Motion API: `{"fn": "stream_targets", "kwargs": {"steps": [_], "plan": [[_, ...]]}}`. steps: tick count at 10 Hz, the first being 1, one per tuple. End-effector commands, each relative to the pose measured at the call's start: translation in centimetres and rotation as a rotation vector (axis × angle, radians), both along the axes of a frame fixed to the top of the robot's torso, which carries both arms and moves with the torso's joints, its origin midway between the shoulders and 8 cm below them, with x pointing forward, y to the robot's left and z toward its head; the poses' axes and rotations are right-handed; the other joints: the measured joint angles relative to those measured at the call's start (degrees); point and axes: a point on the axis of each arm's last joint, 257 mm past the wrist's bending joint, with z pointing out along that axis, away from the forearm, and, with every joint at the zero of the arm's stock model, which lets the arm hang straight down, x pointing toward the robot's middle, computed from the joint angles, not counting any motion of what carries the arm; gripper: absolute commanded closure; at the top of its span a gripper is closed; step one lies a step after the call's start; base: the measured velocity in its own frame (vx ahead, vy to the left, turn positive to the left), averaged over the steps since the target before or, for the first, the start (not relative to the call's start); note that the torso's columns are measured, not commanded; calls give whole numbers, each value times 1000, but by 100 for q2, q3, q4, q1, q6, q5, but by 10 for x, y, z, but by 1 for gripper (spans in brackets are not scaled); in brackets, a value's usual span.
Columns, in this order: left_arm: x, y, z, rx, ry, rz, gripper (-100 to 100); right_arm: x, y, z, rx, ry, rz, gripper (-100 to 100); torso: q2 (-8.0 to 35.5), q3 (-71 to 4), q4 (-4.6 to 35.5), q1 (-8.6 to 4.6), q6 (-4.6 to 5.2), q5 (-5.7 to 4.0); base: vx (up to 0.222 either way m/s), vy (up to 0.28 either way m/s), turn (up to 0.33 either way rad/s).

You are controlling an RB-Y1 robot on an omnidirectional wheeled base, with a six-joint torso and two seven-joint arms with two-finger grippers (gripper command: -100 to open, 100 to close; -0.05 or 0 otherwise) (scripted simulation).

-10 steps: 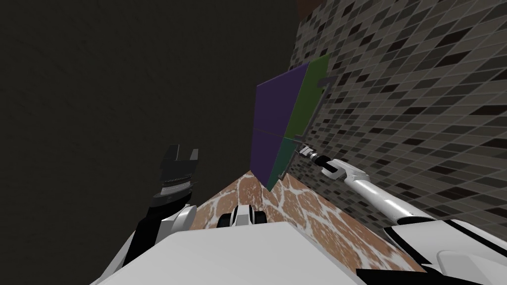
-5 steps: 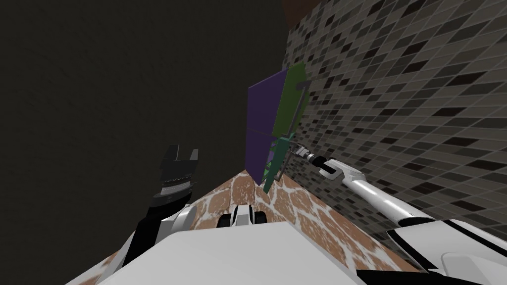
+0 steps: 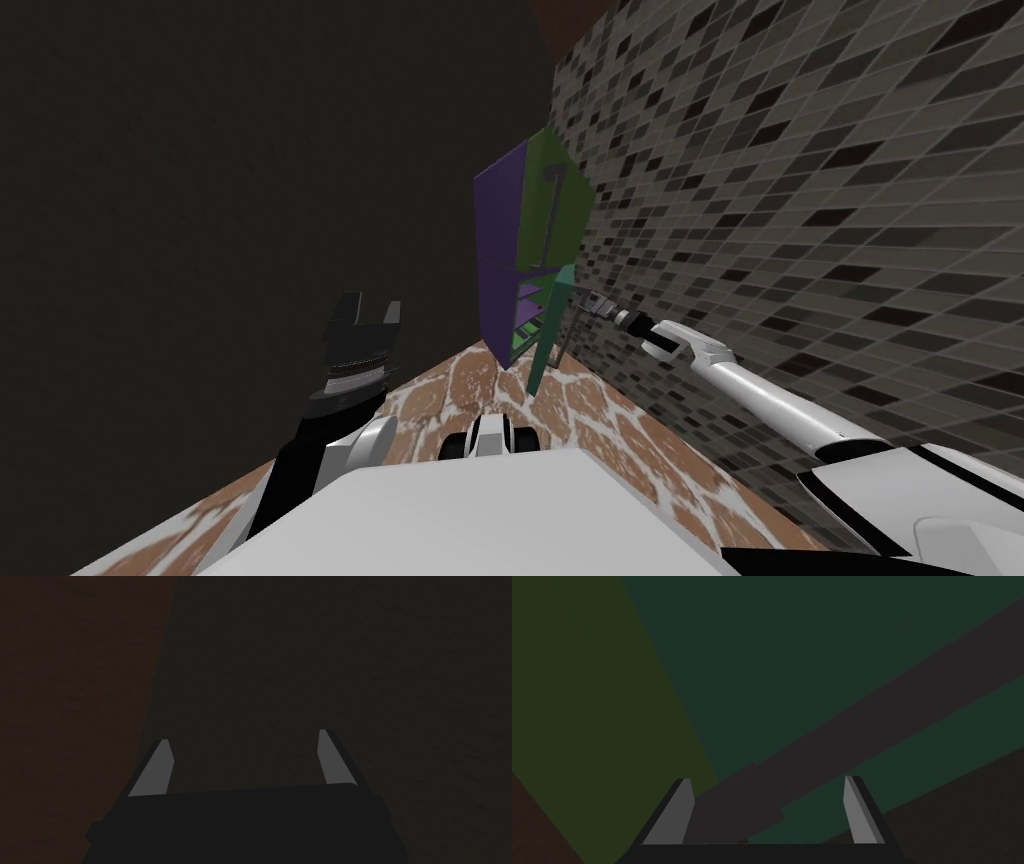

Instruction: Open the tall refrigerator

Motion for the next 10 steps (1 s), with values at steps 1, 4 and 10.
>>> {"fn": "stream_targets", "kwargs": {"steps": [1, 4, 10], "plan": [[0, 0, 0, 0, 0, 0, 0, -5, 18, 8, -2, -16, 57, 100, 1, 1, -2, 3, 4, -1, -79, -295, 7], [0, 0, 0, 0, 0, 0, 0, -15, 41, 3, -1, -4, 129, 100, 4, 7, -21, 53, -2, 4, -6, -209, -5], [0, 0, 0, 0, 0, 0, 0, -36, 87, 2, -2, -2, 275, 100, -1, -3, -14, -3, -7, -8, -2, -324, 30]]}}
